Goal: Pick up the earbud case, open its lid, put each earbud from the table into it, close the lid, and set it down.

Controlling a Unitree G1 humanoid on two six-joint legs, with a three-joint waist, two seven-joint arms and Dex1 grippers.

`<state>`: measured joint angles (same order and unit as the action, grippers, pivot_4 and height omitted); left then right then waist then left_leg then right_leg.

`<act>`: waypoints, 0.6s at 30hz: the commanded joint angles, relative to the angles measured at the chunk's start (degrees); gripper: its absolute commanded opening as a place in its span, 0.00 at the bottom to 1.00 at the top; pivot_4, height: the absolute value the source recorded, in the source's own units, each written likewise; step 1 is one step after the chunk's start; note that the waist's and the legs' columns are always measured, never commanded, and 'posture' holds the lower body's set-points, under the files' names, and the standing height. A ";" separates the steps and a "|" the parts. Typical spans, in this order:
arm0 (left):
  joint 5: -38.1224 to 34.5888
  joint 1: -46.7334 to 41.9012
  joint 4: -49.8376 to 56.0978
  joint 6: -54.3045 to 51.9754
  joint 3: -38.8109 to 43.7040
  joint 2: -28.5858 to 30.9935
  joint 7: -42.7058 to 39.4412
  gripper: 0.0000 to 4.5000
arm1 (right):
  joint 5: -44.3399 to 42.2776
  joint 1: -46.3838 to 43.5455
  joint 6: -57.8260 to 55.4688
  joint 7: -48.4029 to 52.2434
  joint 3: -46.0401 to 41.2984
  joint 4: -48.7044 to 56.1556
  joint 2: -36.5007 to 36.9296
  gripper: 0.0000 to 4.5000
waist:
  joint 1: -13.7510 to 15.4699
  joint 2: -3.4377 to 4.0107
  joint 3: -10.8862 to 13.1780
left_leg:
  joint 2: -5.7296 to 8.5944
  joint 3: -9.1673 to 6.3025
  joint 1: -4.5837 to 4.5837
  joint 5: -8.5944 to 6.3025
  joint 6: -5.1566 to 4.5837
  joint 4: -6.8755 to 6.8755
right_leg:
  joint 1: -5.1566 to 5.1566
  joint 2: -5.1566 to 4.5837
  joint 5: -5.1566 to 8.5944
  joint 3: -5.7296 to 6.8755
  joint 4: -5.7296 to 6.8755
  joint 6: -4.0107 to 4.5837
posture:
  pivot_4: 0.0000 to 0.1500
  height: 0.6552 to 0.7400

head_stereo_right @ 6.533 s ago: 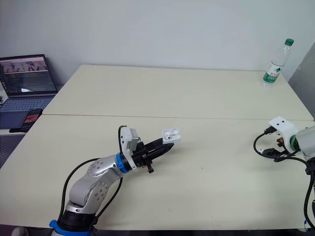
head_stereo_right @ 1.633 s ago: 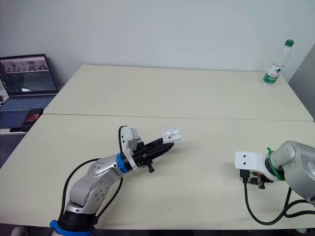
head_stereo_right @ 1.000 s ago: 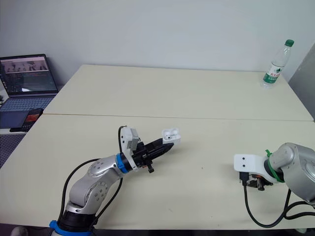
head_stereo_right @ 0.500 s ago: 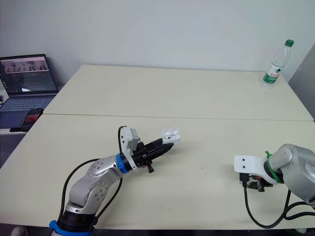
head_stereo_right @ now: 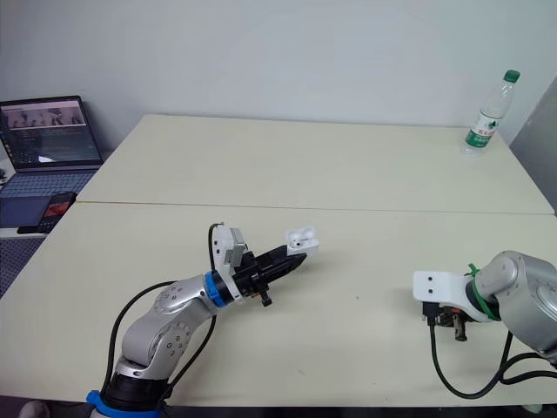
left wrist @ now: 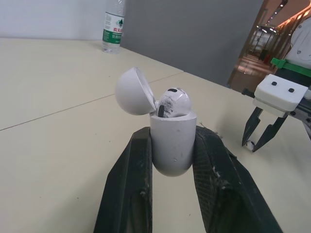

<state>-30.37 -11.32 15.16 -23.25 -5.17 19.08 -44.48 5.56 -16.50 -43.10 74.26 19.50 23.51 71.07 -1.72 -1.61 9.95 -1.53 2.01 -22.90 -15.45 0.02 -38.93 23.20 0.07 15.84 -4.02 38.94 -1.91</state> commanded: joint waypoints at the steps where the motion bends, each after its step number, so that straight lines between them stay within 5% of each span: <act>1: -0.29 -0.05 1.69 1.32 0.81 0.25 -0.38 0.17 | -0.17 -0.84 -0.72 0.13 -0.69 1.61 0.25 0.09 | 0.00 0.00 0.00 | 0.00 0.00 0.00 0.00 0.00 0.00 | 0.00 0.00 0.00 0.00 0.00 0.00 | 1.00 1.00; 5: -0.30 -0.06 1.64 1.34 0.81 0.24 -0.44 0.17 | -2.19 -3.78 -2.41 -1.43 -3.00 2.45 -2.86 0.09 | -0.13 0.00 0.00 | -0.01 0.01 0.01 0.00 0.00 0.00 | 0.00 0.00 0.00 -0.01 0.00 0.00 | 1.00 1.00; 13: -0.97 -0.08 1.83 1.14 1.26 -0.52 0.25 0.17 | -14.26 -18.86 -16.63 -14.72 -15.99 3.48 -27.05 0.09 | -0.06 -0.04 0.00 | -0.06 -0.12 0.00 0.01 0.01 -0.03 | -0.01 0.13 -0.02 -0.02 0.05 0.03 | 1.00 1.00; 18: -0.20 -1.36 1.02 1.58 1.60 -1.84 1.71 0.17 | -20.91 -24.67 -27.50 -28.48 -26.16 9.23 -48.50 0.09 | 0.03 -0.04 -0.01 | -0.01 -0.19 -0.13 0.00 0.03 0.03 | 0.06 0.02 -0.03 0.02 0.04 0.05 | 1.00 1.00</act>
<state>-30.35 -11.61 15.12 -23.09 -4.14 17.70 -43.08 -12.80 -39.33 -68.11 49.72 -2.96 28.42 24.80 -1.69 -1.65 9.94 -1.55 1.80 -23.06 -15.46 0.06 -38.89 23.28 0.08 15.81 -3.98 38.98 -1.86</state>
